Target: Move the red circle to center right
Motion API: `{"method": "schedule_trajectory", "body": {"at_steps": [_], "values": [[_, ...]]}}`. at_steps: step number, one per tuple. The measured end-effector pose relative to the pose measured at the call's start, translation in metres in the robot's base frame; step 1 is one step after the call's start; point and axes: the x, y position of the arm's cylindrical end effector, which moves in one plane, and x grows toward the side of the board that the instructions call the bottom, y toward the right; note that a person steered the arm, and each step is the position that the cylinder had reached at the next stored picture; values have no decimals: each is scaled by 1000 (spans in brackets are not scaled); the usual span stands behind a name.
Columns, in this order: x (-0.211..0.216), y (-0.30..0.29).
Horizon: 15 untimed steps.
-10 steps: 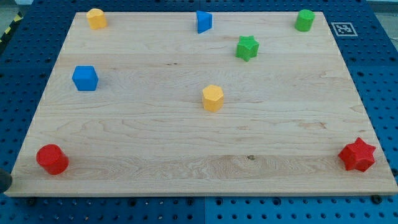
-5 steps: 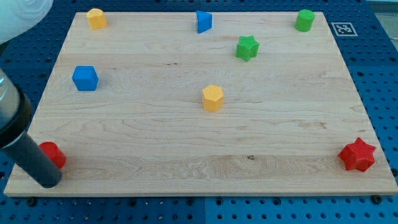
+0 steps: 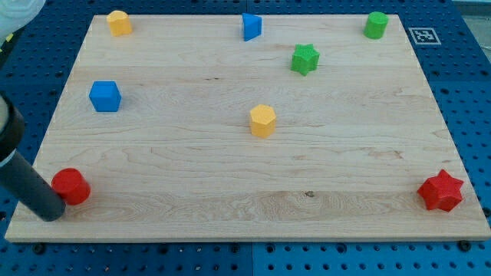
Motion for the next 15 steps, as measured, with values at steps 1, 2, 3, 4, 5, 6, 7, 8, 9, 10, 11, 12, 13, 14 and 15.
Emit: {"method": "schedule_trajectory", "body": {"at_steps": [1, 2, 3, 4, 5, 6, 7, 8, 9, 10, 11, 12, 13, 14, 15], "values": [[-11, -1], [-18, 1], [-24, 7], [-39, 7], [-54, 11], [-59, 35], [-68, 72], [-87, 113], [-103, 157], [-124, 192], [-153, 215], [-180, 238], [-235, 264], [-271, 236], [-278, 175]]}}
